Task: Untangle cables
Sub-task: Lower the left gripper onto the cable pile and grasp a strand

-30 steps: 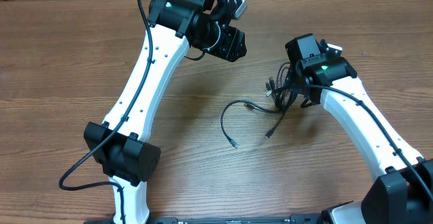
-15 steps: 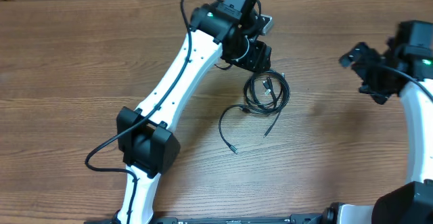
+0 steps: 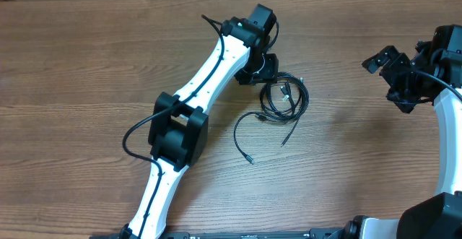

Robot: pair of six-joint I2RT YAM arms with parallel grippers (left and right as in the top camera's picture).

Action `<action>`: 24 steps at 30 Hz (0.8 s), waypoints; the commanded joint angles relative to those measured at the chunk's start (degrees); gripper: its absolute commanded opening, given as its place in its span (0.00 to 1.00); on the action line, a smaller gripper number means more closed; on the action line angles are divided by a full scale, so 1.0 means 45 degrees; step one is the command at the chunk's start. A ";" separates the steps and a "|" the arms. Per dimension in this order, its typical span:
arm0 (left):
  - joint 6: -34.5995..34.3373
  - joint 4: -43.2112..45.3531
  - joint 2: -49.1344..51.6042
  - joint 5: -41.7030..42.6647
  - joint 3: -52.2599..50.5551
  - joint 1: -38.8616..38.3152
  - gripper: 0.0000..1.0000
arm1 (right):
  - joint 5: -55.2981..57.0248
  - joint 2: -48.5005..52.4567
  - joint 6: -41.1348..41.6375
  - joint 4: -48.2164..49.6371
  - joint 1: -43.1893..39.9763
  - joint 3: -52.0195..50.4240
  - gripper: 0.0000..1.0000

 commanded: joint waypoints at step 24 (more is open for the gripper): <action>0.0884 0.1651 0.1122 -0.2618 -0.0811 -0.0845 0.63 | -0.0073 -0.0185 -0.0665 -0.0709 0.0019 0.0262 1.00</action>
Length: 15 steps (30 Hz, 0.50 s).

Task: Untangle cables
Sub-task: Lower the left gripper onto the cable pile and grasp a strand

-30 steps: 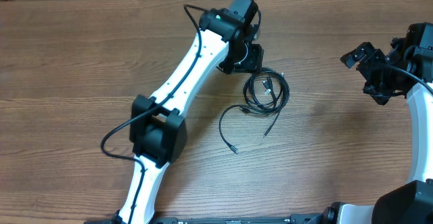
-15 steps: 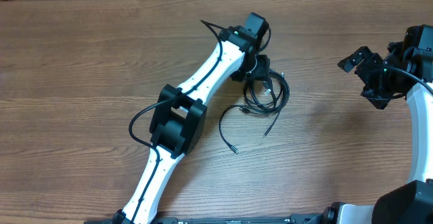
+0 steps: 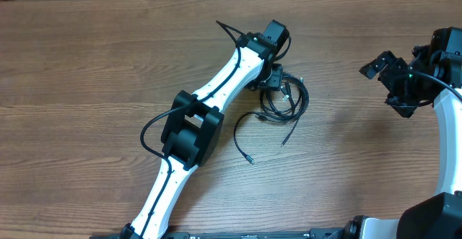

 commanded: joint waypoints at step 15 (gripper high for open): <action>0.1059 -0.2147 -0.0301 0.1195 0.1807 0.0466 0.55 | -0.0068 -0.0185 -0.0257 0.0301 0.0019 0.0262 1.00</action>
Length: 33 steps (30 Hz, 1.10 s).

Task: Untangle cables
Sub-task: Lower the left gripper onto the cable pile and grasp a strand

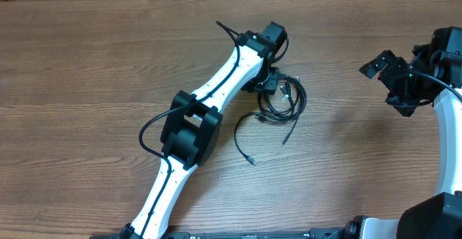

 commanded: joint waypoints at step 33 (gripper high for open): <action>-0.2254 -0.0068 -0.0486 -0.1311 -0.2045 0.0311 0.04 | -0.0078 -0.0185 -0.0525 0.0005 0.0024 0.0257 1.00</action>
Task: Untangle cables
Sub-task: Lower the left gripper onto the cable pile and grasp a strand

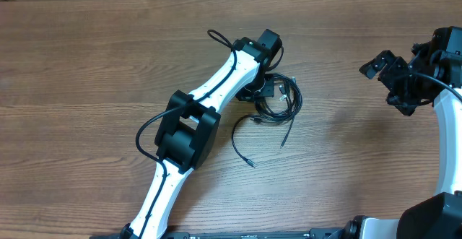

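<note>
A bundle of thin black cables [280, 98] lies coiled at the middle of the wooden table [86, 66]. One loose end [240, 145] curves toward the front and a second short end [286, 134] points down beside it. My left gripper [264, 89] is down at the coil's left edge, its fingers mostly hidden under the wrist and seemingly shut on the cables. My right gripper [381, 60] hovers far to the right, open and holding nothing, well apart from the cables.
The white left arm [195, 116] stretches diagonally from the front edge to the coil, with its own black wire looping beside it. The right arm's base [440, 210] stands at the front right corner.
My left gripper has shifted a little left and toward the front. The coil has shifted slightly left with it. The right arm has stayed where it was.
At first my left gripper stood just off the coil's upper left. It then sat further right, over the coil's left rim, and stayed there. Now it lies back to the left with the coil displaced the same way. The right gripper barely moved.
</note>
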Robot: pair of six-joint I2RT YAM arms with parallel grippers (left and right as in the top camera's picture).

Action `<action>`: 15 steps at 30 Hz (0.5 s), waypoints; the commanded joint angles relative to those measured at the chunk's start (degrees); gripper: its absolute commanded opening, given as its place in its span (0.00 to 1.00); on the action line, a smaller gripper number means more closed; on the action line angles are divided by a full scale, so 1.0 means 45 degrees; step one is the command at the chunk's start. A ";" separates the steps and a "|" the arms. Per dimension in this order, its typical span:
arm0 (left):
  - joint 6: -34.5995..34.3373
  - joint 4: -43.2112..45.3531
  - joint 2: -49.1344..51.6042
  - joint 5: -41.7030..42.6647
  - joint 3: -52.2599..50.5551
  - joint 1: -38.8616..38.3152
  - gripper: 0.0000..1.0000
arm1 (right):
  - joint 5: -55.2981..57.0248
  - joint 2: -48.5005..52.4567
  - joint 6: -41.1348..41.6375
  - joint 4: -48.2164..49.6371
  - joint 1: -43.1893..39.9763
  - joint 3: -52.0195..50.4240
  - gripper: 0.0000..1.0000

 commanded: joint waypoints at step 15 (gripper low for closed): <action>0.6139 -0.2958 -0.3434 0.6169 0.5323 0.2943 0.04 | -0.8155 -0.0189 -0.1715 0.2268 0.2550 0.0267 0.97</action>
